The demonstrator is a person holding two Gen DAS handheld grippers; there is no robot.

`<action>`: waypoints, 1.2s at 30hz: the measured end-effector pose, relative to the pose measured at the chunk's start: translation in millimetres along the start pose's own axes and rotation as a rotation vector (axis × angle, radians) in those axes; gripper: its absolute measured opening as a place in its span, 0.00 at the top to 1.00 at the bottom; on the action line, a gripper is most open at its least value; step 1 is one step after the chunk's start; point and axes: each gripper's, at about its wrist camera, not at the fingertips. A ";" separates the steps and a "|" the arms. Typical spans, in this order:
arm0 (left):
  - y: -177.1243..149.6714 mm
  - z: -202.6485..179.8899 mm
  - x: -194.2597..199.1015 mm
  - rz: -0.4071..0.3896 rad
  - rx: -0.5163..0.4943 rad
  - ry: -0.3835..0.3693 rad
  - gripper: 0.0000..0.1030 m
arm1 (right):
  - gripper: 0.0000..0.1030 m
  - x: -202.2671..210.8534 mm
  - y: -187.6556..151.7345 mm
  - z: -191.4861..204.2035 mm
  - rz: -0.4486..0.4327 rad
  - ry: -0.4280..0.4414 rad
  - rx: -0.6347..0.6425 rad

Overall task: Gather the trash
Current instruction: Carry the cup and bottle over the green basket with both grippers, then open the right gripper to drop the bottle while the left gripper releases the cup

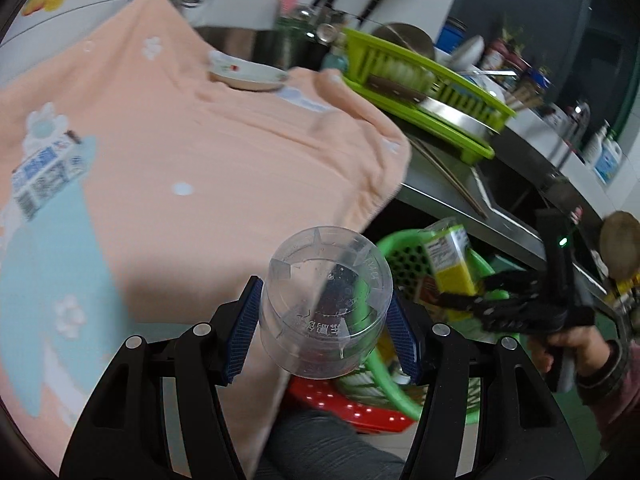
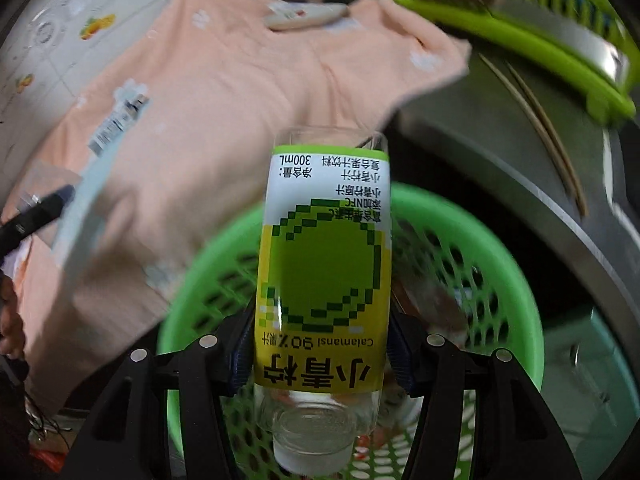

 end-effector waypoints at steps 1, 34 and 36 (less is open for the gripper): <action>-0.6 -6.3 -3.9 0.007 -0.009 -0.010 0.43 | 0.49 -3.4 -5.2 -2.9 0.009 -0.001 -0.006; -21.2 -56.4 -59.3 0.144 -0.096 -0.075 0.43 | 0.38 -3.7 -28.9 -9.3 0.058 0.061 -0.011; -21.5 -62.0 -64.7 0.154 -0.110 -0.078 0.43 | 0.36 5.5 -29.1 -15.4 0.034 0.065 -0.024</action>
Point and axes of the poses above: each gripper's, at about its wrist camera, not at the fingertips, and x roughly against the way its jaws point, z to its left, y to its top, and after that the axes turned 4 degrees about -x, right-handed
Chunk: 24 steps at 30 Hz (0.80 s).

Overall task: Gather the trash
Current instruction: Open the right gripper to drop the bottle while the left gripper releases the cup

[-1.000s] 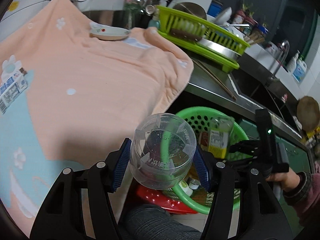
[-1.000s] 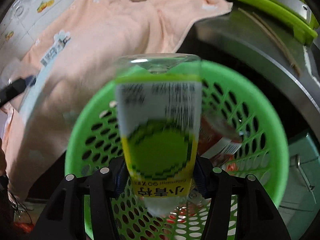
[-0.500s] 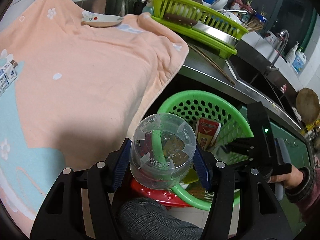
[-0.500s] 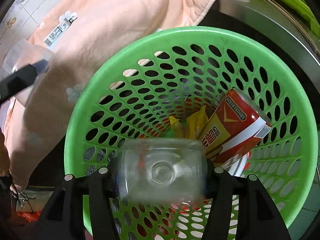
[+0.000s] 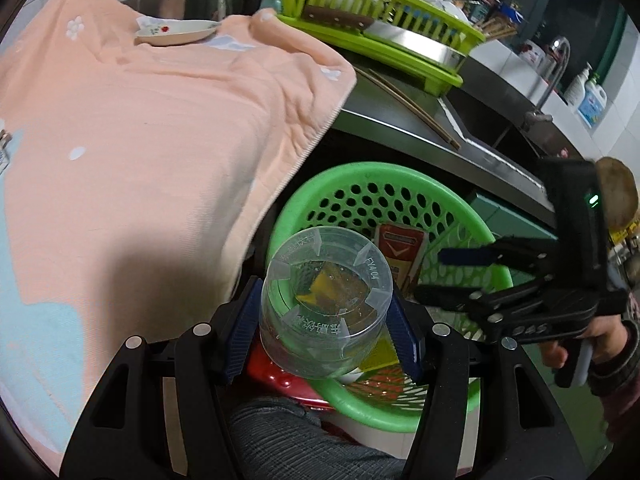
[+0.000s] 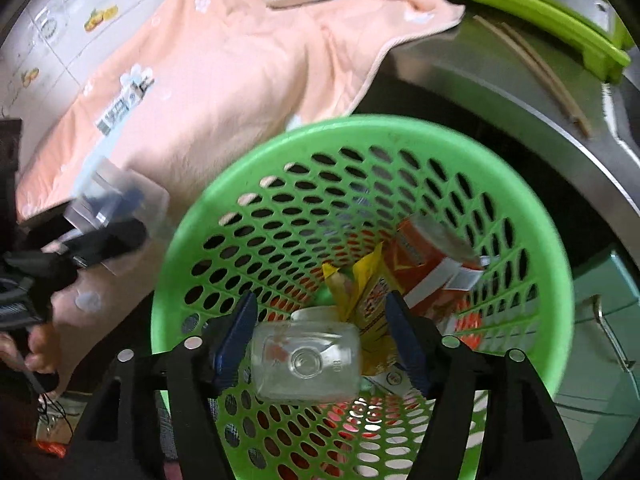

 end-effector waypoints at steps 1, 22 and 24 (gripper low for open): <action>0.4 -3.7 -3.1 0.005 -0.009 -0.002 0.43 | 0.36 5.6 -0.2 -3.8 -0.012 0.002 -0.006; -1.5 -41.6 -46.2 0.103 -0.104 0.024 0.39 | 0.32 43.4 -10.4 -30.8 -0.120 0.003 -0.086; -1.5 -40.7 -46.4 0.103 -0.099 0.022 0.39 | 0.32 43.7 -10.2 -29.9 -0.124 0.006 -0.088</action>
Point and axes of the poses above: each gripper's, at about its wrist camera, not at the fingertips, and x roughly against the way its jaws point, z to its left, y to its top, and after that the axes turned 4 degrees about -x, right-handed
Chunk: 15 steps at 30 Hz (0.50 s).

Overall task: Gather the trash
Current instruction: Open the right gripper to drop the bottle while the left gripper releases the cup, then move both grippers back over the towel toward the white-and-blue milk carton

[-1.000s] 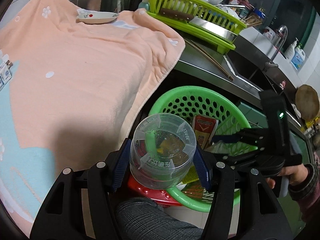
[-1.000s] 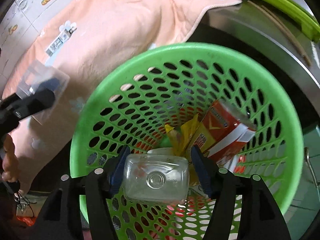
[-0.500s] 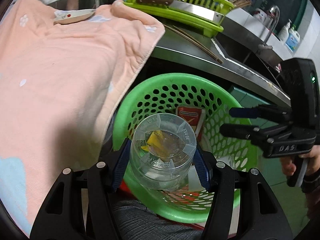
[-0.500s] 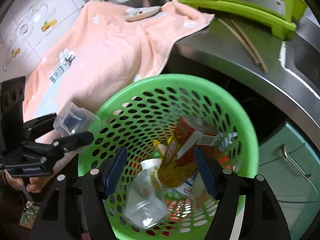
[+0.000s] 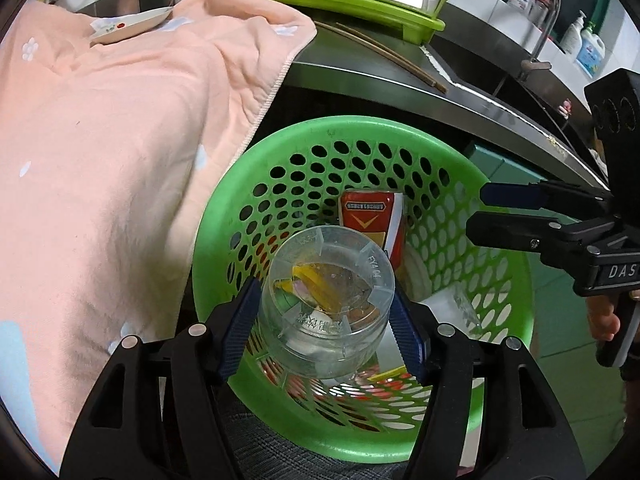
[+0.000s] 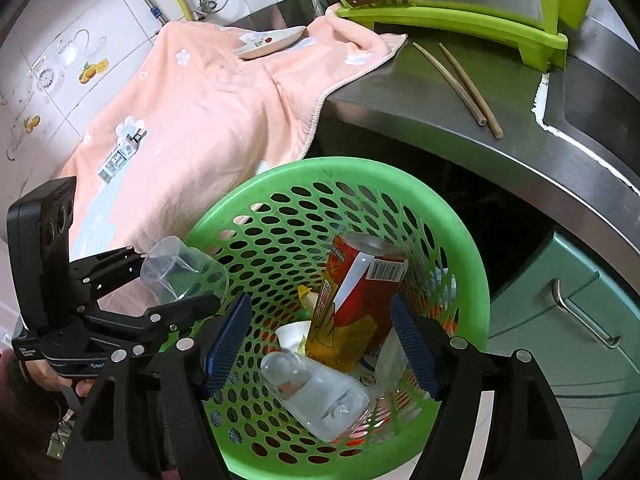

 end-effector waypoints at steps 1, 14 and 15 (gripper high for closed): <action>-0.2 0.7 -0.1 0.001 0.002 0.001 0.39 | 0.32 0.0 0.5 0.6 -0.001 0.004 0.000; -3.5 5.2 12.5 -0.025 0.007 0.016 0.32 | 0.32 -0.2 9.5 14.3 -0.010 0.012 0.031; -3.9 6.4 14.7 -0.028 0.009 0.018 0.32 | 0.32 -0.3 10.1 16.0 -0.009 0.012 0.034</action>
Point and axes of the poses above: each gripper's, at about its wrist camera, not at the fingertips, and x roughly against the way its jaws point, z to its left, y to its top, and after that the axes turned 4 degrees about -x, right-handed
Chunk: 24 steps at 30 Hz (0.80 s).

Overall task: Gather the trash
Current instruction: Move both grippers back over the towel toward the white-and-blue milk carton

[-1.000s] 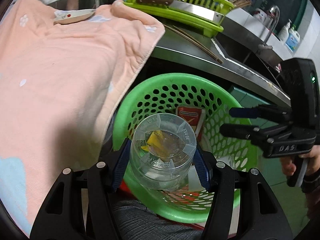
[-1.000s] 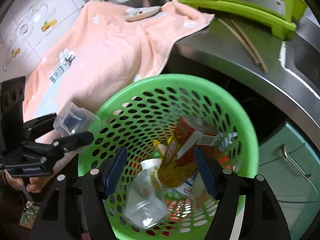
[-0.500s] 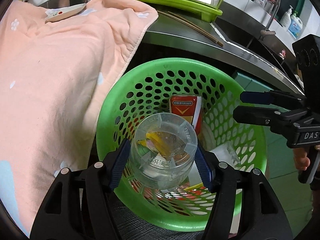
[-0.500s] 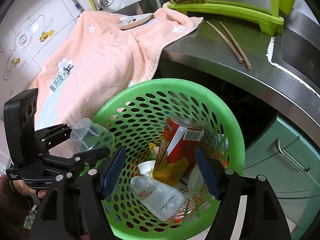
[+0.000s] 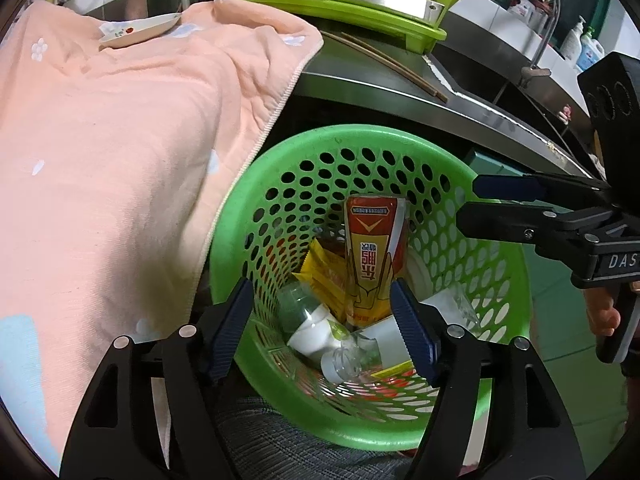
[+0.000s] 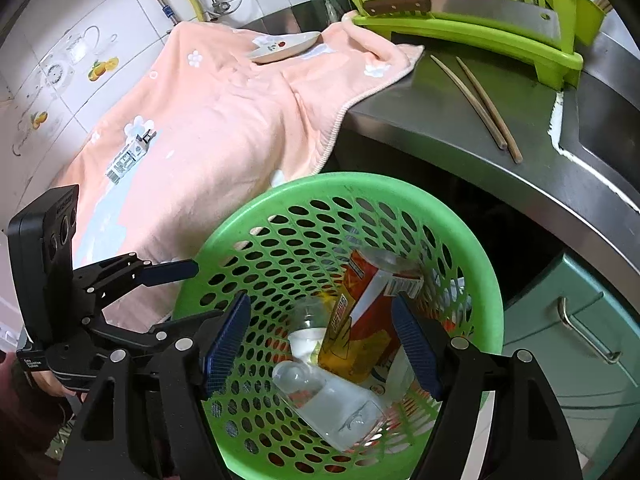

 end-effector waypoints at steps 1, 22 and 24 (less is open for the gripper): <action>0.0 2.0 2.9 -0.006 0.001 0.006 0.32 | 0.32 -0.3 1.2 1.7 0.000 0.001 0.005; -6.9 134.9 97.6 -0.142 0.160 0.281 0.26 | 0.28 -39.5 46.8 96.8 0.027 0.077 0.205; -7.7 153.3 106.1 -0.149 0.177 0.315 0.26 | 0.28 -46.1 51.7 109.9 0.032 0.085 0.224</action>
Point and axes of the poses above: each gripper's, at about its wrist camera, not at the fingertips, and x roughly against the way its jaws point, z to its left, y to its top, and after that the axes turned 4 degrees about -x, right-handed
